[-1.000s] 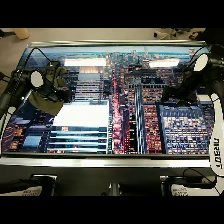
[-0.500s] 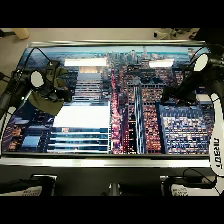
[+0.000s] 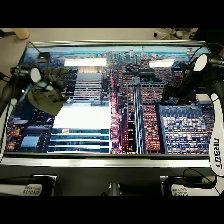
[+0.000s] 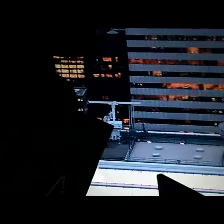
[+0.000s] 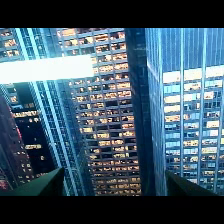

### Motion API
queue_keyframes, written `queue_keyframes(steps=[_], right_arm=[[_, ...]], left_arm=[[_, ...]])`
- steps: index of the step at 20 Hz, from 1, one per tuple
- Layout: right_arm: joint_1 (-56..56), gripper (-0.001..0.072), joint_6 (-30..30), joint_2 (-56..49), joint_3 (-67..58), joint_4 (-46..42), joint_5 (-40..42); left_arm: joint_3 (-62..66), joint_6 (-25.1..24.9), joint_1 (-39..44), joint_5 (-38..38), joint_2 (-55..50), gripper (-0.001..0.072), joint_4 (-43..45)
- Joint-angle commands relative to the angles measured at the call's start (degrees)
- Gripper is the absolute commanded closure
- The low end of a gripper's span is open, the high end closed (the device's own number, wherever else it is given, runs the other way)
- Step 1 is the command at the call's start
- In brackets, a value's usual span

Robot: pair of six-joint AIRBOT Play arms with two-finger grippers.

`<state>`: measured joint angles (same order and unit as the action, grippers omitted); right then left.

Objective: Fold the shirts.

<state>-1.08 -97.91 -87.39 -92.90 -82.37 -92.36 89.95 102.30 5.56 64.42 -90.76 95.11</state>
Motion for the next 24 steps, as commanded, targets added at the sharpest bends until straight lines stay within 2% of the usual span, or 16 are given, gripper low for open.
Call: queue_keyframes(steps=[1, 2, 7, 8, 9, 11, 12, 15, 16, 17, 18, 20, 24], right_arm=[[0.0, 0.0020, 2.0, 0.0, 0.0, -1.8, 0.1], [0.0, 0.0000, 2.0, 0.0, 0.0, -1.9, 0.2], [0.0, 0.0003, 3.5, 0.0, 0.0, -1.8, 0.3], [0.0, 0.0007, 3.4, 0.0, 0.0, -1.7, 0.3], [0.0, 0.0027, 3.4, 0.0, 0.0, -1.0, 0.3], [0.0, 0.0041, 3.5, 0.0, 0.0, -0.1, 0.7], [0.0, 0.0043, 3.5, 0.0, 0.0, 0.0, 1.4], [0.0, 0.0043, 3.7, 0.0, 0.0, 0.5, 4.1], [0.0, 0.0044, 3.7, 0.0, -0.1, 1.1, 4.4], [0.0, 0.0049, 3.7, 0.2, -0.1, 2.1, 4.3], [0.0, 0.0095, 3.7, 0.9, -0.1, 3.0, 4.4], [0.0, 0.0097, 5.0, 4.2, -0.1, 4.5, 4.9], [0.0, 0.0094, 4.9, 17.2, -0.1, -2.4, 6.4]], left_arm=[[10.9, 5.0, -10.5, 8.4, -11.3, 0.0062, -11.7], [11.8, 6.8, -12.0, 8.6, -13.7, 0.0115, -13.3], [11.8, 7.1, -10.6, 1.7, -20.2, 0.0116, -13.1], [11.8, 7.2, -10.1, 0.1, -20.9, 0.0311, -13.1], [11.8, 7.2, -9.9, -0.7, -21.1, 0.0688, -13.2], [12.2, 6.5, -9.4, -2.3, -19.5, 0.0676, -14.6], [13.1, 3.3, -8.8, -3.7, -17.5, 0.0677, -15.1], [14.8, -11.9, -4.5, -4.5, -6.1, 0.0677, -15.2], [14.8, -14.3, -2.3, -4.5, -0.7, 0.0677, -15.2], [14.8, -14.5, 0.1, -5.1, 4.5, 0.0677, -15.2], [14.6, -14.5, 2.8, -6.4, 9.2, 0.0676, -15.2], [14.4, -14.5, 9.6, -9.1, 16.1, 0.0676, -15.2], [12.5, -13.4, 22.6, -6.9, 17.5, 0.0677, -15.2]])
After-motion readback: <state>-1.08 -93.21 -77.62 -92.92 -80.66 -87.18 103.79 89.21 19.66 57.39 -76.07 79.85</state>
